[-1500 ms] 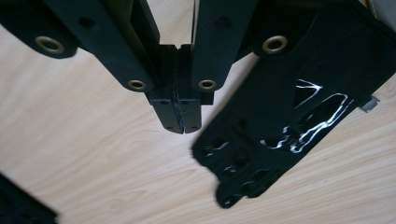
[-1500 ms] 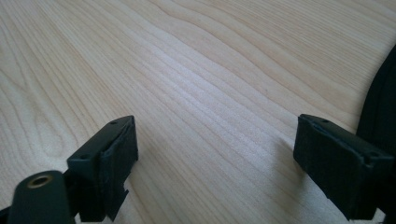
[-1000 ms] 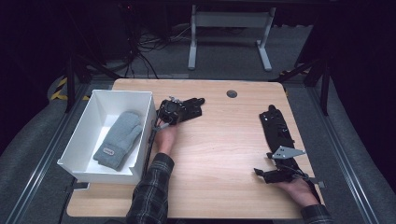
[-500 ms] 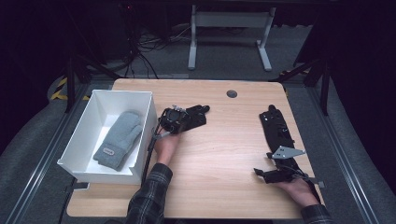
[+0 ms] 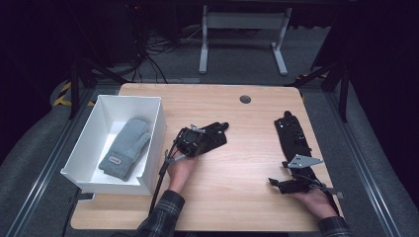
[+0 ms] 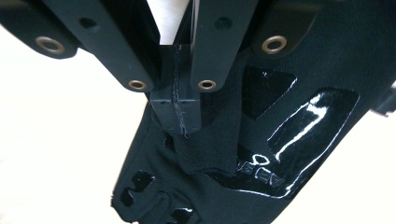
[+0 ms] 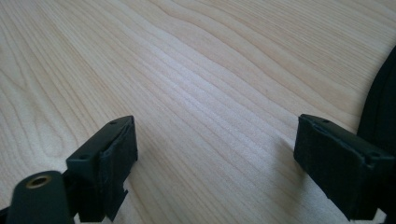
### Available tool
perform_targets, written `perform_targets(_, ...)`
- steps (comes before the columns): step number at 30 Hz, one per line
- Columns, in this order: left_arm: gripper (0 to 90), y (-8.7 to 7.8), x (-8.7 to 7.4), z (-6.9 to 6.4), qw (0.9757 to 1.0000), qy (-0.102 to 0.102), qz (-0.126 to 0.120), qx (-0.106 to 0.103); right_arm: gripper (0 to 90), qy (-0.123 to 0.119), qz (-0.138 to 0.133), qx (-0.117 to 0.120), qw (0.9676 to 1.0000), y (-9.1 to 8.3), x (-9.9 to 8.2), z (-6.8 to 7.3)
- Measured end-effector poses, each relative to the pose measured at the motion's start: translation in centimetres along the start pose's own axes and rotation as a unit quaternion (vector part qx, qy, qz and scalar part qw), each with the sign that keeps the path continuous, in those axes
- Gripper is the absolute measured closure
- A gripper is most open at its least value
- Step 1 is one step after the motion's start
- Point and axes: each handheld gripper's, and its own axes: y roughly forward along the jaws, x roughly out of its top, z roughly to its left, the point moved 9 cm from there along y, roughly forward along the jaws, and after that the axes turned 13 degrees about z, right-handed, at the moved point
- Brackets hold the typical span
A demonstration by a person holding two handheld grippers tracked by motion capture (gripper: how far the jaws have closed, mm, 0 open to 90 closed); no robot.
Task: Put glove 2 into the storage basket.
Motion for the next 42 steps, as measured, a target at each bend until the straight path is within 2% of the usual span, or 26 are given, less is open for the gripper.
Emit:
perform_targets(3,90.0,0.0,-0.4,-1.4,0.9999,0.011,0.001,-0.008,14.0,0.000,0.000,0.000,1.0000,0.0,0.0,0.0)
perform_targets(7,90.0,-0.5,-0.4,-2.2,0.9996,0.017,-0.006,-0.021,14.0,0.000,0.000,0.000,1.0000,0.0,0.0,0.0)
perform_targets(10,90.0,-2.2,-0.4,-1.5,0.9996,0.016,-0.019,-0.013,14.0,0.000,0.000,0.000,1.0000,0.0,0.0,0.0)
perform_targets(14,90.0,-3.9,-1.5,-0.1,0.9999,0.000,-0.014,0.002,14.0,0.000,0.000,0.000,1.0000,0.0,0.0,0.0)
perform_targets(18,90.0,-3.7,-2.5,0.4,1.0000,-0.005,0.002,0.008,14.0,0.000,0.000,0.000,1.0000,0.0,0.0,0.0)
perform_targets(22,90.0,-2.7,-3.5,0.3,0.9993,0.005,0.034,0.014,13.9,0.000,0.000,0.000,1.0000,0.0,0.0,0.0)
perform_targets(24,90.0,-2.7,-3.5,0.1,0.9993,0.008,0.035,0.008,13.8,0.000,0.000,0.000,1.0000,0.0,0.0,0.0)
perform_targets(25,90.0,-2.7,-3.6,-0.1,0.9991,0.011,0.040,0.005,13.8,0.000,0.000,0.000,1.0000,0.0,0.0,0.0)
perform_targets(27,90.0,-2.5,-3.7,-1.2,0.9985,0.030,0.046,-0.005,13.5,-0.001,0.000,0.001,1.0000,0.0,0.0,0.0)
perform_targets(29,90.0,-2.4,-3.8,-2.1,0.9980,0.040,0.046,-0.019,13.5,-0.001,0.000,0.001,1.0000,0.0,0.0,0.0)
perform_targets(30,90.0,-2.4,-3.8,-2.1,0.9980,0.040,0.046,-0.019,13.5,-0.001,0.000,0.001,1.0000,0.0,0.0,0.0)
perform_targets(32,90.0,-2.3,-4.0,-3.1,0.9969,0.053,0.047,-0.035,13.5,-0.001,0.000,0.000,1.0000,0.0,0.0,0.0)
perform_targets(34,90.0,-2.1,-4.1,-4.6,0.9945,0.073,0.050,-0.056,13.4,-0.001,0.000,0.001,1.0000,0.0,0.0,0.0)
perform_targets(36,90.0,-1.9,-4.0,-5.6,0.9927,0.079,0.049,-0.077,13.4,-0.001,0.000,0.001,1.0000,0.0,0.0,0.0)
perform_targets(37,90.0,-1.9,-4.0,-5.6,0.9927,0.079,0.049,-0.077,13.4,-0.001,0.000,0.001,1.0000,0.0,0.0,0.0)
perform_targets(39,90.0,-1.6,-3.9,-6.6,0.9909,0.085,0.048,-0.093,13.4,-0.001,0.000,0.001,1.0000,0.0,0.0,0.0)
perform_targets(42,90.0,-1.3,-3.7,-7.8,0.9884,0.098,0.051,-0.105,13.4,-0.001,0.000,0.001,1.0000,0.0,0.0,0.0)
